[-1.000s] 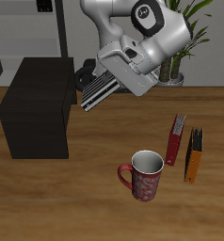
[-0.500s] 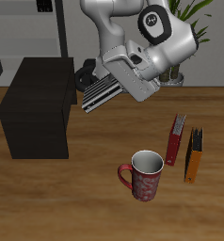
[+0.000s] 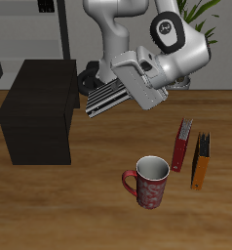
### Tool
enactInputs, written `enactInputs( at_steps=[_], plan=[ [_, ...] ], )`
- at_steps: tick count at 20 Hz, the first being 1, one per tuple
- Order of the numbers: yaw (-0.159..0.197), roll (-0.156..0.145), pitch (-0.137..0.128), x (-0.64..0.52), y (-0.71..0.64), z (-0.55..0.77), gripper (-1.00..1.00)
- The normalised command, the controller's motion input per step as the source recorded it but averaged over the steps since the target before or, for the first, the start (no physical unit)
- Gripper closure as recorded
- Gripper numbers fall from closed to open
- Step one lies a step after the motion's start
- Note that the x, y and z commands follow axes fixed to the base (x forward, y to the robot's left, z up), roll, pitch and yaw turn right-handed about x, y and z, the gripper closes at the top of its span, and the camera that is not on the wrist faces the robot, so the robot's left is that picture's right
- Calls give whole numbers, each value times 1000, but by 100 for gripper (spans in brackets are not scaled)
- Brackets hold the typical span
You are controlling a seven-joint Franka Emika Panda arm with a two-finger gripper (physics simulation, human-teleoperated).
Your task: Place the striped book in the top region of the shelf
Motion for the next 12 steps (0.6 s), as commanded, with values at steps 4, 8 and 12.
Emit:
enactInputs(
  at_steps=[4,8,12],
  plan=[
    [4,-35,54,74,-7,-221,100],
    [-15,-31,30,77,-42,-161,100],
    [-4,-8,3,79,27,-70,100]
  ],
)
